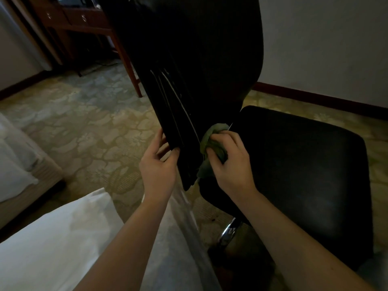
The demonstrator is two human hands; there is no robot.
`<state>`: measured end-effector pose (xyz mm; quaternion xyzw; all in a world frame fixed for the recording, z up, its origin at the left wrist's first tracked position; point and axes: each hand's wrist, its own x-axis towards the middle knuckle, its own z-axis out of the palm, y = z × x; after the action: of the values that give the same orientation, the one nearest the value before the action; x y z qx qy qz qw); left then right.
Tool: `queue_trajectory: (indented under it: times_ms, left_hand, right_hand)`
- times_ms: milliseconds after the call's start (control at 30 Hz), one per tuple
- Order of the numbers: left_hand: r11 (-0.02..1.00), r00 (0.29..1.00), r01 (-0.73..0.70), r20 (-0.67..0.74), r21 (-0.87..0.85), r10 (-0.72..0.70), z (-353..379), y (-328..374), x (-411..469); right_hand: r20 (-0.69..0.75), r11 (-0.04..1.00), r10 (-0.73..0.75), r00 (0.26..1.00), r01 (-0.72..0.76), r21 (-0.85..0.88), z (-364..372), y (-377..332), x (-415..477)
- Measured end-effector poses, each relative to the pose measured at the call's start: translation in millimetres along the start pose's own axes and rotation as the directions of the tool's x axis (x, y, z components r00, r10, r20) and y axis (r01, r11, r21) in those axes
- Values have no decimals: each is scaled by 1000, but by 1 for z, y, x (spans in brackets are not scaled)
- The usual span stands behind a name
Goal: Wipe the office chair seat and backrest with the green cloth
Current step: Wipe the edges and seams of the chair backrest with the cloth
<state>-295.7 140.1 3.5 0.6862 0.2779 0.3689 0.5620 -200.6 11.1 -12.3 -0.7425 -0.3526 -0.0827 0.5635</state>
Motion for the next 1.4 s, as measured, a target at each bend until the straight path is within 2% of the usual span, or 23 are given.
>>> queue_trajectory:
  times_ms: [133, 300, 533, 667, 833, 967, 1100, 1300, 1400]
  left_hand:
    - [1000, 1000, 12, -16, -10, -12, 5, -1, -4]
    - [1000, 999, 15, -29, -2, -15, 5, -6, -3]
    - [1000, 999, 15, -37, 7, -15, 9, -7, -9]
    - [1000, 999, -2, -44, 16, 3, 10, -2, -14]
    - [1000, 999, -9, -52, 17, 10, 8, -2, -12]
    - [1000, 998, -22, -58, 23, 23, 7, -6, -11]
    - [999, 998, -19, -54, 25, 20, 8, -12, -11]
    - [999, 999, -32, -39, 29, 33, 7, -14, -9]
    - [1000, 999, -16, -44, 24, 17, 7, -14, -10]
  right_hand:
    - [43, 999, 18, 999, -17, -31, 8, 22, -16]
    - [170, 989, 87, 982, -65, -131, 2, 46, -28]
    - [-61, 994, 108, 992, -109, -4, 3, 31, -19]
    - [-55, 990, 138, 989, -139, -10, 14, 36, -31]
    - [113, 965, 244, 963, -230, -124, 22, 57, -48]
    - [-3, 961, 272, 962, -272, -49, 12, 54, -52]
    - [-101, 980, 200, 975, -201, 5, 15, 35, -41]
    - [-141, 965, 263, 954, -259, 45, 33, 31, -42]
    - [-98, 954, 299, 949, -301, 3, 41, 41, -46]
